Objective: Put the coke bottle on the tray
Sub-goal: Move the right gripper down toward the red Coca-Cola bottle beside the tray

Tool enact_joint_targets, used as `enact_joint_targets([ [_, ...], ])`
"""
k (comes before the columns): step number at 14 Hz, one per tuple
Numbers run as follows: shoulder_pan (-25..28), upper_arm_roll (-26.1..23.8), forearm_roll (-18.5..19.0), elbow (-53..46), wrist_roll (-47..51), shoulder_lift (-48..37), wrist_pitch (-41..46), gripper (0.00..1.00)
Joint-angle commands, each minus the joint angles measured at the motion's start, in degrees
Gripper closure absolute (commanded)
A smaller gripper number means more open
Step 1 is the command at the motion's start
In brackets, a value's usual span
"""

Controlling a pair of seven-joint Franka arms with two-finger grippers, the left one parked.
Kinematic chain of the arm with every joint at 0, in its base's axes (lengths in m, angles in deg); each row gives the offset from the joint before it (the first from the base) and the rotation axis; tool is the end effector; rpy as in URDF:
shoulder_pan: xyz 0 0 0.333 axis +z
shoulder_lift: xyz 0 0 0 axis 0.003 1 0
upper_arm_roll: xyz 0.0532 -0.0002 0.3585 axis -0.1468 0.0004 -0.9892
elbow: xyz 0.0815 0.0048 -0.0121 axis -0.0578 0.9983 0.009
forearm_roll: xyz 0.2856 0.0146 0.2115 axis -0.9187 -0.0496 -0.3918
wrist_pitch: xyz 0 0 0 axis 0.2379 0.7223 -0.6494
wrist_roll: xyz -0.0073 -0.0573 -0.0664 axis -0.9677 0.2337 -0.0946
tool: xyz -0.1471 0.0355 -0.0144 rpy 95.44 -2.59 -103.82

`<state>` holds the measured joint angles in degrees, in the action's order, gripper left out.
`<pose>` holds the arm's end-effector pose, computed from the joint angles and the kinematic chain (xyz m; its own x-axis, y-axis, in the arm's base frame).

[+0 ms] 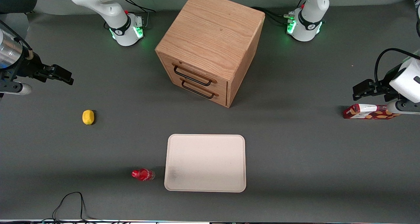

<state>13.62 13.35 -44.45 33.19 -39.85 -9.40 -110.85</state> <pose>0.5007 0.0281 0.6173 0.9872 -0.1471 -0.0611 -0.1457 -0.9889 0.0280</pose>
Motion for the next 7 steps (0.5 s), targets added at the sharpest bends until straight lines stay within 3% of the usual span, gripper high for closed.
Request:
enact_joint_targets([
  [1, -1.0, -1.0, 0.3, -0.9, 1.3, 0.2, 1.6, 0.00],
  [4, -1.0, -1.0, -0.4, -2.3, 1.4, 1.7, 1.6, 0.00],
  [7, -1.1, -1.0, -4.4, -10.0, 5.0, 7.7, 1.7, 0.00],
])
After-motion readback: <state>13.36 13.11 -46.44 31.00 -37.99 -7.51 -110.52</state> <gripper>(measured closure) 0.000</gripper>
